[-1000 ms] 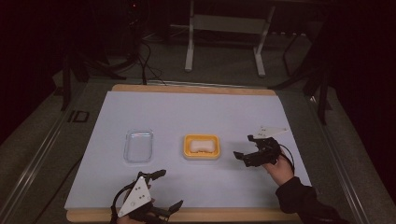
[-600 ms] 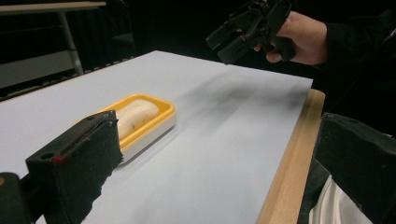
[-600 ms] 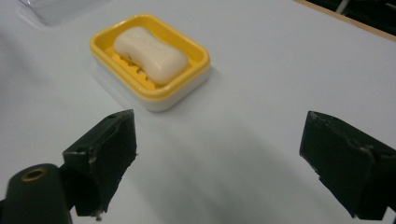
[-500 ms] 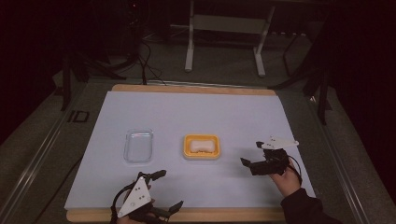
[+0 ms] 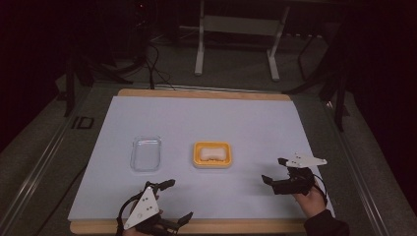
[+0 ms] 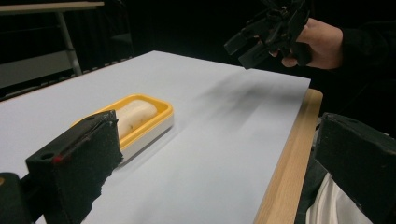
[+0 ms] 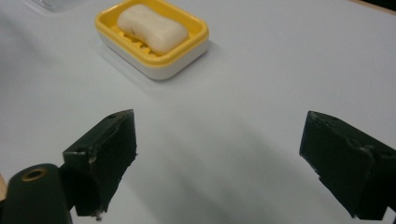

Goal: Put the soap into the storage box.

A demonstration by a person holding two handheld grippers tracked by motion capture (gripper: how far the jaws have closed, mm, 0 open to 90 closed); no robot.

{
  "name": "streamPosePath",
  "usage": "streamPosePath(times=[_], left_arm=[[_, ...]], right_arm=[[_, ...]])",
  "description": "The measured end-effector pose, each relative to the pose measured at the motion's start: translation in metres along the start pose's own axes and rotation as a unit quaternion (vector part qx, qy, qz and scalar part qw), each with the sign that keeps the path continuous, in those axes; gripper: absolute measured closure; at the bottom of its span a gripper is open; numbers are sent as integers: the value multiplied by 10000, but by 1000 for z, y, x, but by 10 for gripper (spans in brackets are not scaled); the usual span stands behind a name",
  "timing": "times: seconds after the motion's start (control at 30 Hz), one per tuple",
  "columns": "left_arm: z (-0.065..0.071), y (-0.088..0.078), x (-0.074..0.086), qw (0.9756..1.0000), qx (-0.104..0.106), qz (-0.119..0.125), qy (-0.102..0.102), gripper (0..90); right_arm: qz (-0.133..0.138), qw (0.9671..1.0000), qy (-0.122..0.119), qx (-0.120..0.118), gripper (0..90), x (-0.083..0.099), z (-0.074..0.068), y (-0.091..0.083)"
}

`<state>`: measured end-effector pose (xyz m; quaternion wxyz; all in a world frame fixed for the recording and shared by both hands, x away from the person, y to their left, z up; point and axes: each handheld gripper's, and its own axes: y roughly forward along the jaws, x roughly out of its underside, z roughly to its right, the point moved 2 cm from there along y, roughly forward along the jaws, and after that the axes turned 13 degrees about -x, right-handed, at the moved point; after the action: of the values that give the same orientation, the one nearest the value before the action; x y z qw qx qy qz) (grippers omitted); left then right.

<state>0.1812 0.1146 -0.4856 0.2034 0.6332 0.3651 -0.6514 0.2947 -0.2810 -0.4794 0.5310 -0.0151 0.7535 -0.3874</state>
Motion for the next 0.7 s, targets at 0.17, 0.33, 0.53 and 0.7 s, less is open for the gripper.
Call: streamPosePath(times=[0.17, 0.33, 0.53, 0.7], left_arm=[[0, 0, 0, 10000, -7, 4, -7, 9], [1, -1, -1, 10000, -10, 11, -14, 9], [0, -2, -1, 10000, -7, 0, -15, 9], [1, -3, -1, 10000, -7, 4, -12, 9]], right_arm=[[12, 10000, 1, 11, 108, 4, -1, 0], [63, 10000, -32, 38, 107, 4, 0, 2], [48, 10000, -41, -5, 108, 4, 0, 5], [57, 10000, 27, -34, 108, 5, 3, 5]])
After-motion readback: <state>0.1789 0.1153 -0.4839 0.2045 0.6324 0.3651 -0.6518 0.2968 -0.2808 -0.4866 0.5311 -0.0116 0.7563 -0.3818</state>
